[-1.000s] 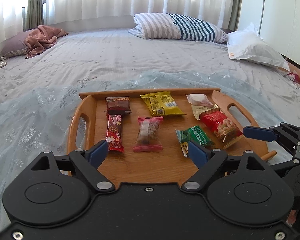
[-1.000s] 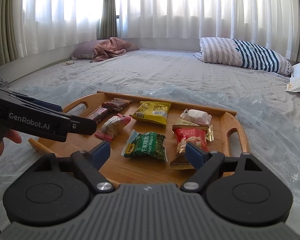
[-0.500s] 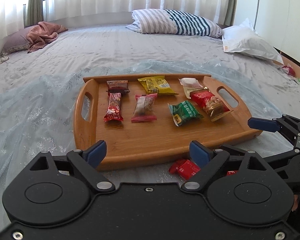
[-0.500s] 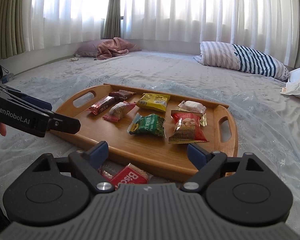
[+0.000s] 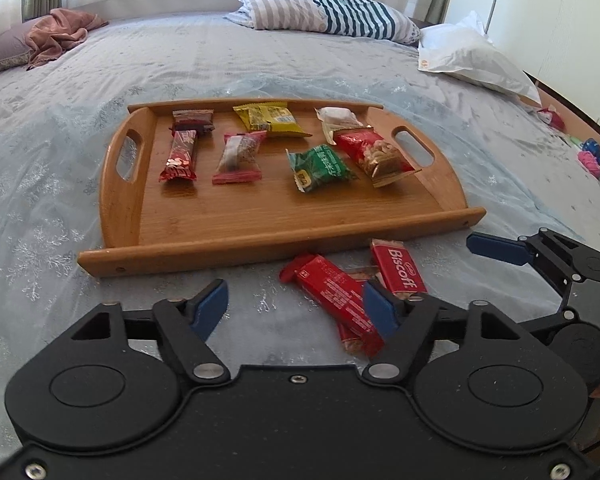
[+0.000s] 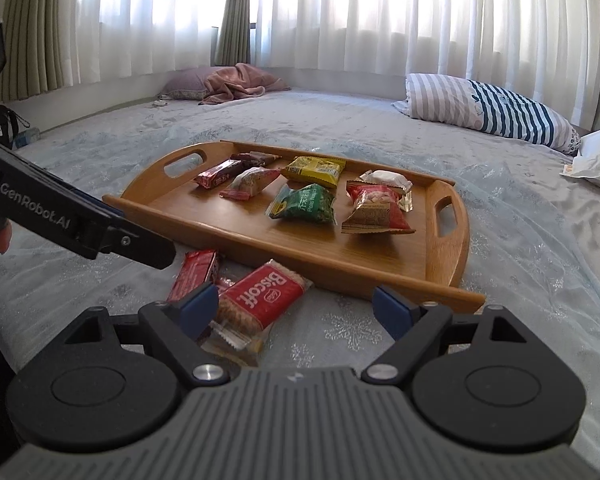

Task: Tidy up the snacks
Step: 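Grasp the red bar with the left tool while the right tool grasps the red Biscoff packet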

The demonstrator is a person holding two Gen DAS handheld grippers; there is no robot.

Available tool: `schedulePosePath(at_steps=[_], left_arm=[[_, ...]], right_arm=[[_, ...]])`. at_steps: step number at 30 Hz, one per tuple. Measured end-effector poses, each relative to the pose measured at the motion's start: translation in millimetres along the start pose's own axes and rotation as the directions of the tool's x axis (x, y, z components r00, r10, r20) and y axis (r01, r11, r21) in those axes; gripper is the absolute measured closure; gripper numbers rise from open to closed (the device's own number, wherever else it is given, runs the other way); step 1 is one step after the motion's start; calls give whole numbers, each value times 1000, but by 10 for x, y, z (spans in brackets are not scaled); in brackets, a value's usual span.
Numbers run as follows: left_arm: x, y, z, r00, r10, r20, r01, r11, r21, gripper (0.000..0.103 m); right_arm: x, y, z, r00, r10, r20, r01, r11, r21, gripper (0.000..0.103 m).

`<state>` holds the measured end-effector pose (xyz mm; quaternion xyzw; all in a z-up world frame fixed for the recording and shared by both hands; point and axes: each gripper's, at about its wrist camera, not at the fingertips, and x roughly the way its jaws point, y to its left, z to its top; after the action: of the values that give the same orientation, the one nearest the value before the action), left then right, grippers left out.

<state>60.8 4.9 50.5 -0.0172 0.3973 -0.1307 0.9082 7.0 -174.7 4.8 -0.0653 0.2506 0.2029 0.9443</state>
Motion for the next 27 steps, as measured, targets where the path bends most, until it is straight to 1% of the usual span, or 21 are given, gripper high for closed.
schedulePosePath(at_steps=[2,4,10,13,20,22,23,24,27], left_arm=[[43,-31,3,1000,-23,-20,23,1000,-15,54],[84,-57,10,999,-39,-31,38,999,-31,54],[219,-167,48,999,-41,-35,40,998,-38,55],[308,-191,45,998,-37,-45,36,999,-41,59],[311,-216,40,999,-27,-32,27,999,-27,64],[283,-201,36,999,-25,-31,24,999,-23,67],[267,-191,36,999,-22,-30,21,1000,-21,70],[252,-183,36,1000,-17,-24,17,1000,-17,80],[206,-172,46,1000,3,-7,-3,1000,5,86]], right_arm=[[-14,23,-35,1000,9,-7,-9,1000,1,18],[-37,43,-79,1000,18,-7,-18,1000,11,23],[-25,107,-120,999,48,-7,-48,998,29,31],[4,129,-118,999,53,-2,-53,998,40,35],[32,114,-116,998,67,0,-67,995,76,37],[28,106,-115,998,64,1,-63,995,80,38],[26,98,-109,998,60,2,-59,995,86,38],[24,89,-106,998,58,2,-58,994,91,38],[17,67,-95,999,55,4,-55,992,114,38]])
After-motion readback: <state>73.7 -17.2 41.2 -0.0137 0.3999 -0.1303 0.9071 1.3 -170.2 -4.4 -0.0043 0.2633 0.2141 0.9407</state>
